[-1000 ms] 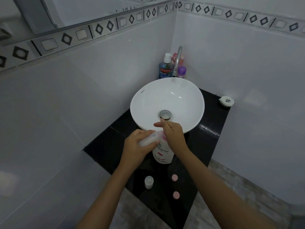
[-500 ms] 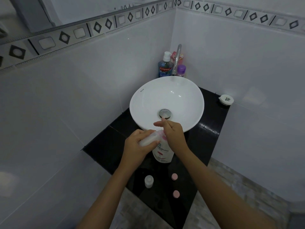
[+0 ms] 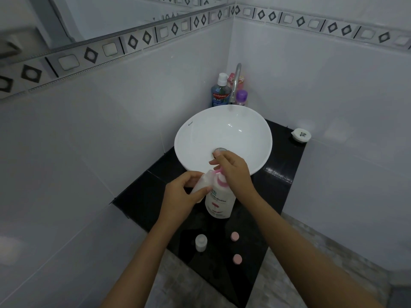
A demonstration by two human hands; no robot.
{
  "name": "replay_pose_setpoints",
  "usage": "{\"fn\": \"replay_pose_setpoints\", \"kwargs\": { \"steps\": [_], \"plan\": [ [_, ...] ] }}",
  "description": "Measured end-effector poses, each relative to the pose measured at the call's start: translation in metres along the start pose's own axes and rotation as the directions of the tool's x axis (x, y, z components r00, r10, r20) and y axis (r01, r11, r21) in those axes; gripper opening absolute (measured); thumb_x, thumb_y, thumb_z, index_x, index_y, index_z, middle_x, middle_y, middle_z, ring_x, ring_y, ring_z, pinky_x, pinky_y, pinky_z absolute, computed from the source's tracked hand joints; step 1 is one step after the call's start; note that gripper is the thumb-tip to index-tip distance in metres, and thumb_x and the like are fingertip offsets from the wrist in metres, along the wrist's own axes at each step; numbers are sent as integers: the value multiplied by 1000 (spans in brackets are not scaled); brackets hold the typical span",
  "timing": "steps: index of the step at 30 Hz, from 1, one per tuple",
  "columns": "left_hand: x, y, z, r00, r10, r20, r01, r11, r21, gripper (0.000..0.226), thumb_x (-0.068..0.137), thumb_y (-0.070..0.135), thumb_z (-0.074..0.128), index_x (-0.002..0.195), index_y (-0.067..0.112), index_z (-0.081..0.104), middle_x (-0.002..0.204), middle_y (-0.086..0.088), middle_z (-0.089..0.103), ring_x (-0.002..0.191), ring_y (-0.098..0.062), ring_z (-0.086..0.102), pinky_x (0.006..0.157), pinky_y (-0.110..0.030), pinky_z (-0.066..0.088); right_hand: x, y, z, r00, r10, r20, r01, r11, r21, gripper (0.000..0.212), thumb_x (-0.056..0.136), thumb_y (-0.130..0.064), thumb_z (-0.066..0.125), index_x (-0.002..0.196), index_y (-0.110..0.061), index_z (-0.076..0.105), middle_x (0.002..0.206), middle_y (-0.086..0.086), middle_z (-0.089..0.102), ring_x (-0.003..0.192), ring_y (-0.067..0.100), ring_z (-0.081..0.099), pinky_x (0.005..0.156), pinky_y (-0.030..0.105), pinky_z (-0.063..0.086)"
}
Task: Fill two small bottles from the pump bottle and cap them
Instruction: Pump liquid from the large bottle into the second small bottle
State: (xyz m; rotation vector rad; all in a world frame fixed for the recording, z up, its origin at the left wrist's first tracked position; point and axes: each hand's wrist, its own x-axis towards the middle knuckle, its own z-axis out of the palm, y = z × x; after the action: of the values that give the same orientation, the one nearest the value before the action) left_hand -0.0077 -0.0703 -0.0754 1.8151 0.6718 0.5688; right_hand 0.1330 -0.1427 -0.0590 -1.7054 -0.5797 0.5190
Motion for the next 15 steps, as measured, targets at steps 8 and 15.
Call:
{"fn": "replay_pose_setpoints", "kwargs": {
  "steps": [8,15],
  "plan": [
    [-6,4,-2,1000,-4,-18,3,1000,-31,29,80,24,73,107,21,61,101,9,66,93,-8,63,68,-11,49,-4,-5,2,998,1,-60,1,1000,28,29,91,-29,59,96,-3,70,90,8,73,79,20,71,86,48,56],
    [-12,7,-10,996,28,-87,-37,994,-100,25,82,22,71,104,23,60,101,15,66,94,-1,63,73,-14,52,-5,-8,-5,997,7,-77,-1,997,75,28,90,-27,62,93,-1,70,86,7,72,69,17,72,81,45,58]
  ]
}}
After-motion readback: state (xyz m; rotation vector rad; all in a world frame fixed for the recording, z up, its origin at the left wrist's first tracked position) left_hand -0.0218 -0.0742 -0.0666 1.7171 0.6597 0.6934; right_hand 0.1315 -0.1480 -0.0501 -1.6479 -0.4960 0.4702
